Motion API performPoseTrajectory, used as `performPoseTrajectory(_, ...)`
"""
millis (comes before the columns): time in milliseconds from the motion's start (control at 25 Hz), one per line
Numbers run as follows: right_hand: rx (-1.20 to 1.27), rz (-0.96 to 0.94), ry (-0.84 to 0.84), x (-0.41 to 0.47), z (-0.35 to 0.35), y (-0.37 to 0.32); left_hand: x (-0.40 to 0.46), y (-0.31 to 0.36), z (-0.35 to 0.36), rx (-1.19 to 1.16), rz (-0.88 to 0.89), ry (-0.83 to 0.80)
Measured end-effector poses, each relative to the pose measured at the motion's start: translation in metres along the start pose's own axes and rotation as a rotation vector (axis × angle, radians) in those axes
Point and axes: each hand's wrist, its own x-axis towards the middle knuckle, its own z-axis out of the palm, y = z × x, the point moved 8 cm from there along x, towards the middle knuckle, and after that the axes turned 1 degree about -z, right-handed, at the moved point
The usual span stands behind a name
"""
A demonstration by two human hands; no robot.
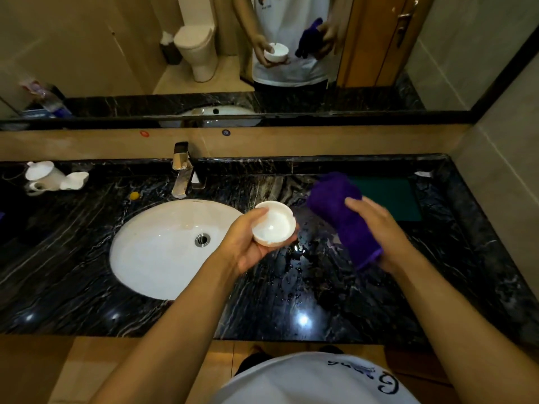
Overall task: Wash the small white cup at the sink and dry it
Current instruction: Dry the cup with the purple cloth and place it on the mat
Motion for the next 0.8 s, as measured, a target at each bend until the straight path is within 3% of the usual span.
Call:
performPoseTrajectory(120,0.442,0.194,0.019,-0.008,0.027,0.044,0.001,-0.009,0.003,0.093,0.089,0.099)
performPoseTrajectory(280,0.514,0.227,0.039,-0.007,0.075,0.054,0.000,-0.032,0.019,0.217,0.148,0.163)
performPoseTrajectory(400,0.427,0.065,0.167,0.000,0.079,0.039,-0.003,-0.047,0.021,0.202,0.229,0.227)
performPoseTrajectory(560,0.112,-0.043,0.289,-0.005,0.091,0.031,0.001,-0.050,0.028,-0.153,0.302,0.281)
performPoseTrajectory(640,0.022,-0.066,0.298,-0.005,0.092,0.031,0.003,-0.049,0.027,-0.192,0.291,0.272)
performPoseTrajectory(720,-0.050,-0.077,0.280,-0.007,0.089,0.029,0.002,-0.050,0.021,-0.081,0.257,0.274)
performPoseTrajectory(800,-0.140,-0.076,0.261,-0.007,0.081,0.023,0.002,-0.047,0.012,0.208,0.224,0.271)
